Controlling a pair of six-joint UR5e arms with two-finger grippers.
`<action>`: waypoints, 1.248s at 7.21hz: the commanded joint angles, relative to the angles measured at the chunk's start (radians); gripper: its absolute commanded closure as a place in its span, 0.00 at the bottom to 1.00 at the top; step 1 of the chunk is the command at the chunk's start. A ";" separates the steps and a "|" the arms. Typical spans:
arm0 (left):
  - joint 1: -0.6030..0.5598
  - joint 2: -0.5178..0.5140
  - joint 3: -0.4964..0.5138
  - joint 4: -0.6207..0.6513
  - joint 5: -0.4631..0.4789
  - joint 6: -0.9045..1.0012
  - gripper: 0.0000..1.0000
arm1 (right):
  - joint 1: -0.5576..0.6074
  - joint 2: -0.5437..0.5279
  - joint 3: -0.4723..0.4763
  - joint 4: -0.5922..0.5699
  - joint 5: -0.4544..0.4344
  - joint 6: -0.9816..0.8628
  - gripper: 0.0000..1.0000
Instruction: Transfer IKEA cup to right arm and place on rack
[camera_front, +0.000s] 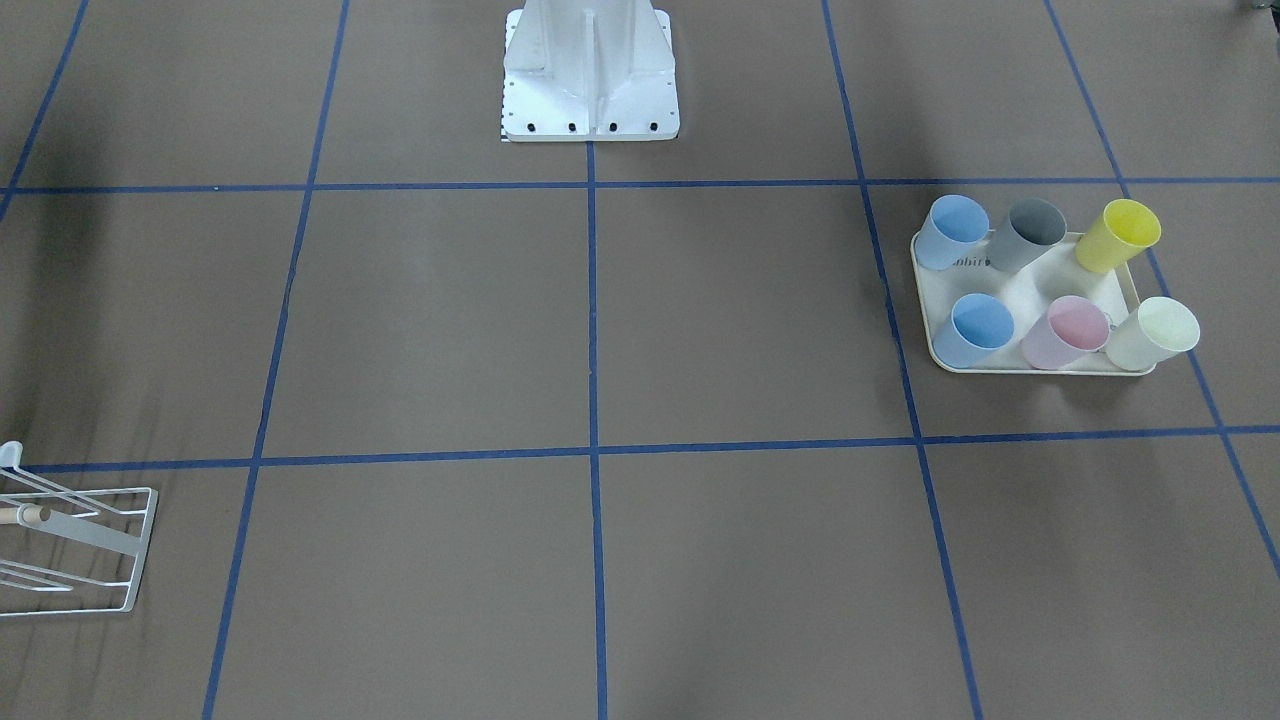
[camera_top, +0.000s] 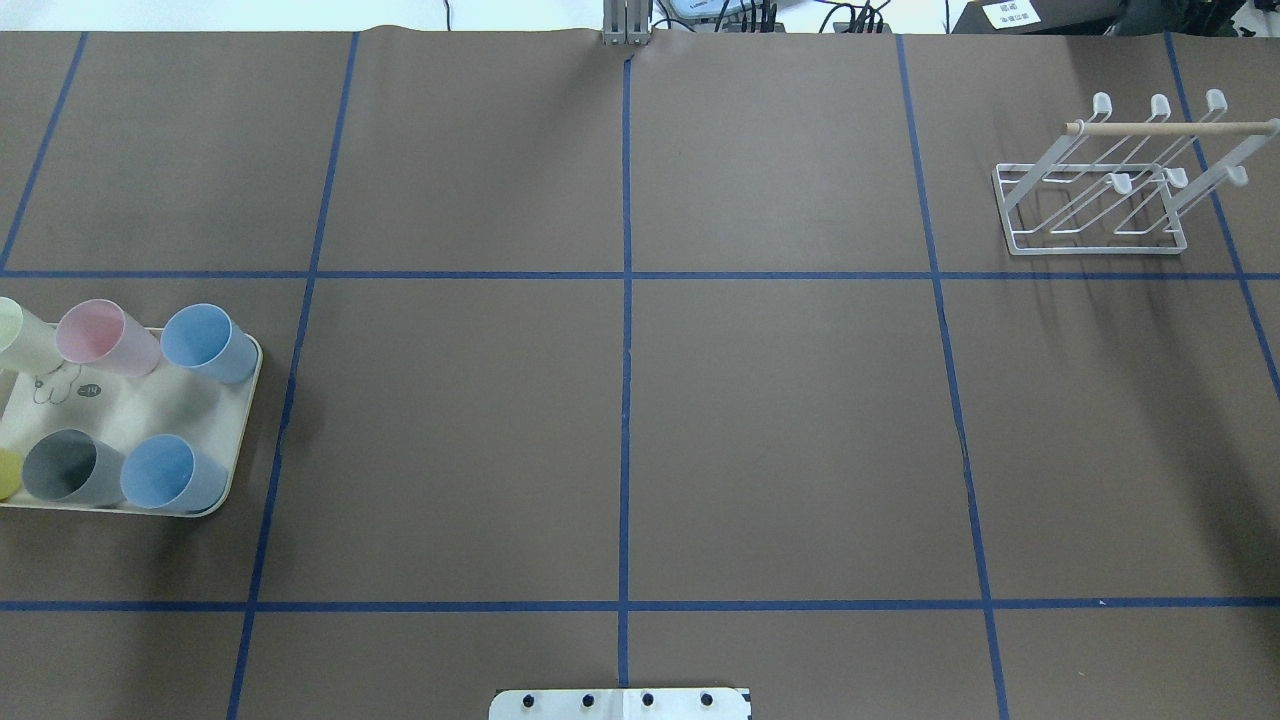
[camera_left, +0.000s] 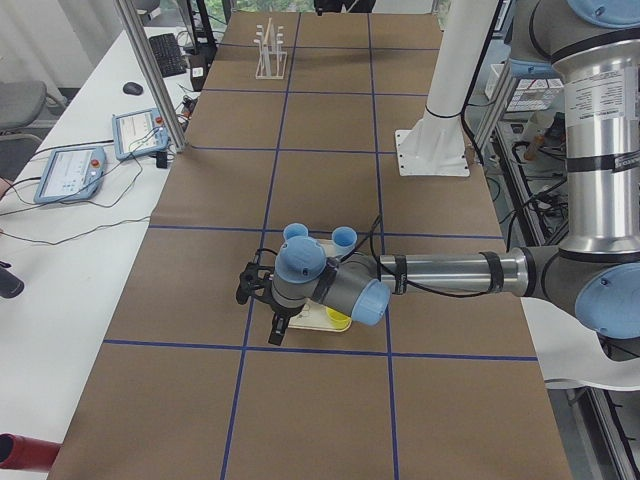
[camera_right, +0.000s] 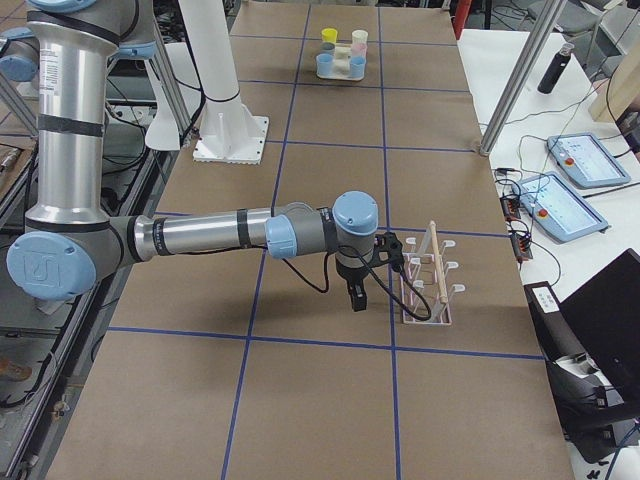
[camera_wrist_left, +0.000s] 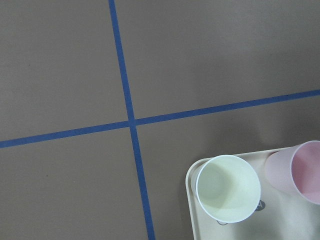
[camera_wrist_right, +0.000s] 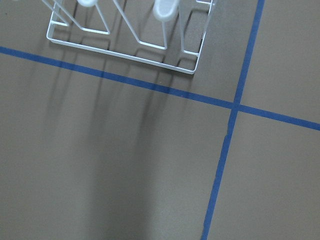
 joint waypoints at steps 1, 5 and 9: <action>0.003 -0.002 0.002 0.009 0.068 -0.001 0.00 | 0.002 -0.016 -0.014 0.000 0.000 0.001 0.00; 0.102 0.061 0.008 -0.033 -0.028 -0.002 0.00 | 0.002 -0.021 -0.010 0.002 0.003 0.001 0.00; 0.313 0.072 0.008 -0.061 -0.022 -0.274 0.00 | 0.002 -0.025 -0.019 0.042 0.009 -0.001 0.00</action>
